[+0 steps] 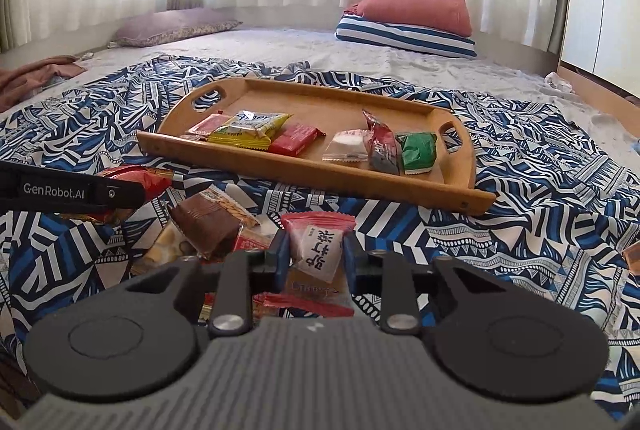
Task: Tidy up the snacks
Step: 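Lift the red nut packet and pink-labelled packet toward the tray with both tools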
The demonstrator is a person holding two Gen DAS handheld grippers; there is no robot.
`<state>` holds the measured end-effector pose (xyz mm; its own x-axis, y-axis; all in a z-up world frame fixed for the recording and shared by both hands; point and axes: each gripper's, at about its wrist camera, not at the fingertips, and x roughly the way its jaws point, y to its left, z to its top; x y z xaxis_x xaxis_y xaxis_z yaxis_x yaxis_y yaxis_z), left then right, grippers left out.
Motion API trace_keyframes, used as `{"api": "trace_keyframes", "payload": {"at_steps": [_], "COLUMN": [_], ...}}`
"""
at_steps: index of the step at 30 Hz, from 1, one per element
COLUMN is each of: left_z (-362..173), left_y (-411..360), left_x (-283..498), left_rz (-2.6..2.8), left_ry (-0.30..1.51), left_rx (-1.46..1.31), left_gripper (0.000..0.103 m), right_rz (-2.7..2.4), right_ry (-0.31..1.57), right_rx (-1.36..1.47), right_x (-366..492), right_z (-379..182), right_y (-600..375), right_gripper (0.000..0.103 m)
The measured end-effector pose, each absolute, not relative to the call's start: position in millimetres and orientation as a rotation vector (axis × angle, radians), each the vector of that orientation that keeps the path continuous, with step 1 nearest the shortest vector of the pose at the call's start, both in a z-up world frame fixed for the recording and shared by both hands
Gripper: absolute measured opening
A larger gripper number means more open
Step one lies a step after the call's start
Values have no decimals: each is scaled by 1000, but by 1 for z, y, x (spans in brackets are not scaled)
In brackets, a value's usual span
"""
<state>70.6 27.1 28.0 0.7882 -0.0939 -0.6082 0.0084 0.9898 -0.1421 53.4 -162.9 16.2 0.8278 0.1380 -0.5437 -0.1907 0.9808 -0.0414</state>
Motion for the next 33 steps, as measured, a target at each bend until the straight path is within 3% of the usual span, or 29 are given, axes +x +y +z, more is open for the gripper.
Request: {"api": "trace_keyframes", "payload": {"at_steps": [20,33], "left_z": [58,90], "left_y": [24,29], "left_x": [88,138], "left_rz": [-96,-119], "left_ry": [616,614], "left_rx": [-117,-155], "left_gripper": [42,42], "right_rz": [137,112], "right_ry": [522,580], "right_rx": [-75,86], "right_x": [63,116], "right_z": [41,63], "right_y": [-173,-204], "right_gripper": [32,31]}}
